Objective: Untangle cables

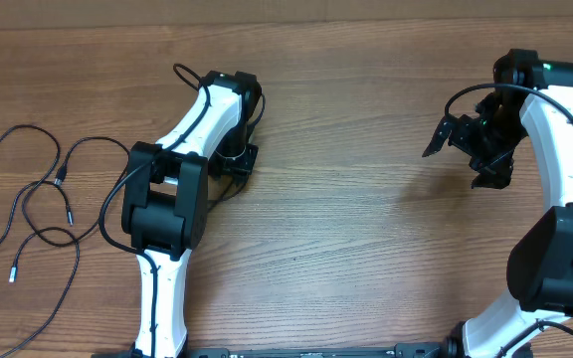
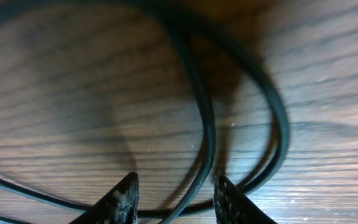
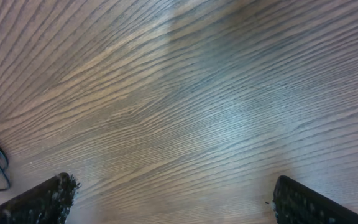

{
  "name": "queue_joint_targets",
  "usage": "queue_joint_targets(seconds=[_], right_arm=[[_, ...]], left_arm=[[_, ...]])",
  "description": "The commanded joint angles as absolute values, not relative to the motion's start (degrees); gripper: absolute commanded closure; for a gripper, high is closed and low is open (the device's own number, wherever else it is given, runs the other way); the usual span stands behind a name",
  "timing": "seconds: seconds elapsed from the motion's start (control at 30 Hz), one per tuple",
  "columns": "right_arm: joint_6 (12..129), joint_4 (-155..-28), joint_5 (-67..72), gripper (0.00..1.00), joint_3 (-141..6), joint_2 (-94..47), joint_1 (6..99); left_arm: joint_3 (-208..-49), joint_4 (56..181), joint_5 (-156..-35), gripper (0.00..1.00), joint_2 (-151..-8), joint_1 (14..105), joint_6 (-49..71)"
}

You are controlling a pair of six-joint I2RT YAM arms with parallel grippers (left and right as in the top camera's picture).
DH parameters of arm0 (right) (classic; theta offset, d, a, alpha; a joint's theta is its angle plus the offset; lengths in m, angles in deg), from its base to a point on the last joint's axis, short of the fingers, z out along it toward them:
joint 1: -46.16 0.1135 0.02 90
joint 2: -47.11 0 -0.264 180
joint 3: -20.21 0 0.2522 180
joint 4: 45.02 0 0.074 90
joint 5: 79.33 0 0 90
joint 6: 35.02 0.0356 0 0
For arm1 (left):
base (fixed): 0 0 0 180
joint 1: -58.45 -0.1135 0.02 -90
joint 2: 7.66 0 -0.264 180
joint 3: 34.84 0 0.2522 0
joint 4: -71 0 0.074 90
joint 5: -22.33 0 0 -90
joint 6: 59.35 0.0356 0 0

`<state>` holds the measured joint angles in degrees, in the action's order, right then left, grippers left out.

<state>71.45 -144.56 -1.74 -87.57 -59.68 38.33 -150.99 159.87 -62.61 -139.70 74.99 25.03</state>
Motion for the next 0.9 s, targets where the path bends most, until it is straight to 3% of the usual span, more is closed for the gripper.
queue_joint_targets(seconds=[0.0,0.07,0.1,0.2,0.5,0.87], right_arm=[[71.19,-144.58,-1.34,0.00,-87.63,-58.45,38.44],[71.19,-144.58,-1.34,0.00,-87.63,-58.45,38.44],[71.19,-144.58,-1.34,0.00,-87.63,-58.45,38.44],[71.19,-144.52,-1.34,0.00,-87.63,-58.45,38.44],[71.19,-144.41,-1.34,0.00,-87.63,-58.45,38.44],[71.23,-143.77,-1.36,0.00,-87.63,-58.45,38.44]], left_arm=[[-147.21,158.52,-61.80,0.62,-140.32,75.49,23.04],[-144.92,157.20,-62.44,0.62,-140.32,75.51,22.88],[-143.98,156.86,-62.87,0.67,-140.32,75.51,22.88],[-142.93,156.96,-63.03,0.95,-140.32,75.51,22.88],[-147.80,159.50,-62.76,0.96,-136.16,75.18,20.46],[-160.85,163.87,-62.83,0.96,-114.52,74.81,20.35]])
